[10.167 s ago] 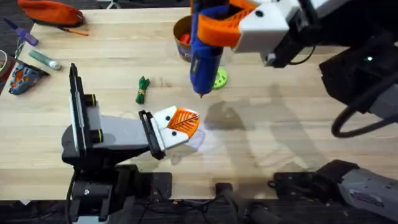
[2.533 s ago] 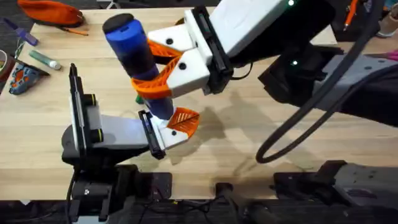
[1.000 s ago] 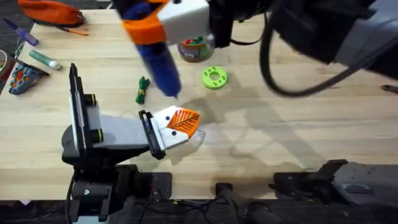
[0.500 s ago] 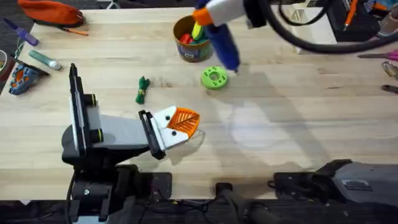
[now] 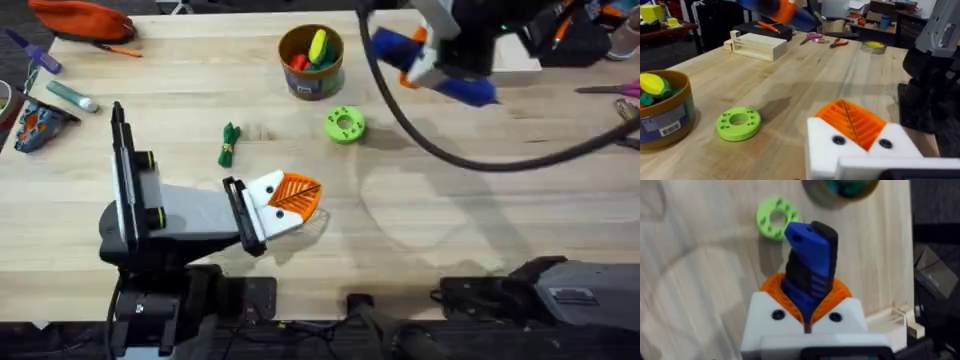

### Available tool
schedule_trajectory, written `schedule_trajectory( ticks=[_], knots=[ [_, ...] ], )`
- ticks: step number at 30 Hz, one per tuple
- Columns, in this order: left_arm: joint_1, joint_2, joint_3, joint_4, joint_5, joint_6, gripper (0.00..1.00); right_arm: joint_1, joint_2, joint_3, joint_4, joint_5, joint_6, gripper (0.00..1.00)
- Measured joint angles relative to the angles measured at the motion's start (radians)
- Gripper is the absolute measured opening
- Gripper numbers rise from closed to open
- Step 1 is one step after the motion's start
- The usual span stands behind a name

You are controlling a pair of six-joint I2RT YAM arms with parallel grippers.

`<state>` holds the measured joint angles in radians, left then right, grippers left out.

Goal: Pick up the gripper from the table and insert it into the empty holder that is missing its gripper. Then pick up a screw, insert it into the mounting hole, and use the screwdriver to tighten it. Finally, clean up the table by picking up the vegetable and placing it into the bucket.

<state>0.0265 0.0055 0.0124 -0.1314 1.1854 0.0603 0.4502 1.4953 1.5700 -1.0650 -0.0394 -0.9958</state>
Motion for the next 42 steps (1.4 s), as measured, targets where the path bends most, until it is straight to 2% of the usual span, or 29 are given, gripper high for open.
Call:
schedule_trajectory(
  ticks=[8,24,42],
  knots=[
    [0.0,0.0,0.0,0.0,0.0,0.0,0.016,-0.064,0.11,0.002,-0.087,0.053,-0.107,0.022],
    [0.0,0.0,0.0,0.0,0.0,0.0,0.016,-0.194,0.405,0.002,-0.057,0.066,-0.163,0.022],
    [0.0,0.0,0.0,0.001,-0.003,0.0,0.016,-0.198,0.564,0.004,-0.005,0.069,-0.194,0.022]
  ],
)
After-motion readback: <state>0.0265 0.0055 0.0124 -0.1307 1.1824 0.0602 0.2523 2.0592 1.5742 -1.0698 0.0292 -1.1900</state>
